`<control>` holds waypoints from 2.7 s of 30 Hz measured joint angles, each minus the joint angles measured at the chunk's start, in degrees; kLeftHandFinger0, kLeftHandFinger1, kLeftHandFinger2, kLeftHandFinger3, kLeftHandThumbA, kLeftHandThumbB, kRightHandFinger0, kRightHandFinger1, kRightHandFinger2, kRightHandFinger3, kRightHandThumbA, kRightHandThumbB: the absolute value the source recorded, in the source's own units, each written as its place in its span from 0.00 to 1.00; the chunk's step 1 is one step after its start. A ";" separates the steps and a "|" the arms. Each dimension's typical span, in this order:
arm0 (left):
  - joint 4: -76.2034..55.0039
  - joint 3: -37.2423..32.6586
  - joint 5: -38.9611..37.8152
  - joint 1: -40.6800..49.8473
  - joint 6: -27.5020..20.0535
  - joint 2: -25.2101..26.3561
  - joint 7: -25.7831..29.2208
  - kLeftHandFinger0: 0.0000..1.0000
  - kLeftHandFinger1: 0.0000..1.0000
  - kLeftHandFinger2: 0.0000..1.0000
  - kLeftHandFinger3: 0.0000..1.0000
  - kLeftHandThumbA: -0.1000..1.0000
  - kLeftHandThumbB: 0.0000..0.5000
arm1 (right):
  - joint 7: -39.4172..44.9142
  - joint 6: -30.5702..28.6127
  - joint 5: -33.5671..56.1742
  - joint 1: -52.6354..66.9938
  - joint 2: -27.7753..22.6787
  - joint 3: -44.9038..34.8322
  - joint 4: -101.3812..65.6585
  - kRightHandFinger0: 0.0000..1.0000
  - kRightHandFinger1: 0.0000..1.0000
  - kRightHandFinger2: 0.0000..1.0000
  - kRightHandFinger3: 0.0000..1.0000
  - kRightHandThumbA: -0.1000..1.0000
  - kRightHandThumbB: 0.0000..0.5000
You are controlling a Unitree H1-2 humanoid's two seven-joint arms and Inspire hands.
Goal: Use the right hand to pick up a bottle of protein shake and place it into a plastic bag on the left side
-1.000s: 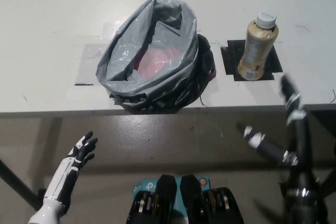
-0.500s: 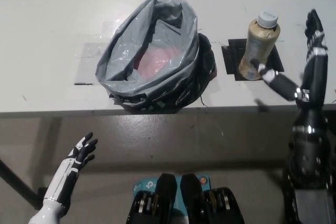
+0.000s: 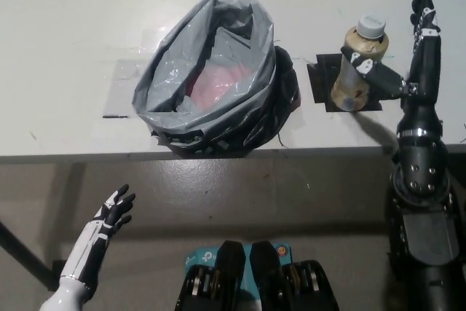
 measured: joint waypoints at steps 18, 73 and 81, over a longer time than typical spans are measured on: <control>-0.06 0.25 -0.91 0.09 -0.05 -0.04 -0.72 1.00 1.00 1.00 1.00 1.00 0.44 | -2.95 -0.44 0.12 -5.23 -1.31 0.67 19.26 1.00 1.00 1.00 1.00 0.94 0.72; -1.79 0.27 -1.32 0.07 -0.02 -0.14 -0.93 1.00 1.00 1.00 1.00 0.95 0.36 | 0.71 2.01 -4.83 -19.01 -2.45 23.53 13.03 0.00 0.06 0.37 0.31 0.00 0.19; -1.81 -0.20 0.39 -0.46 0.39 -0.01 -0.92 1.00 1.00 1.00 1.00 0.80 0.32 | 2.19 2.32 -6.80 -23.51 0.97 25.90 25.92 0.00 0.04 0.40 0.30 0.00 0.12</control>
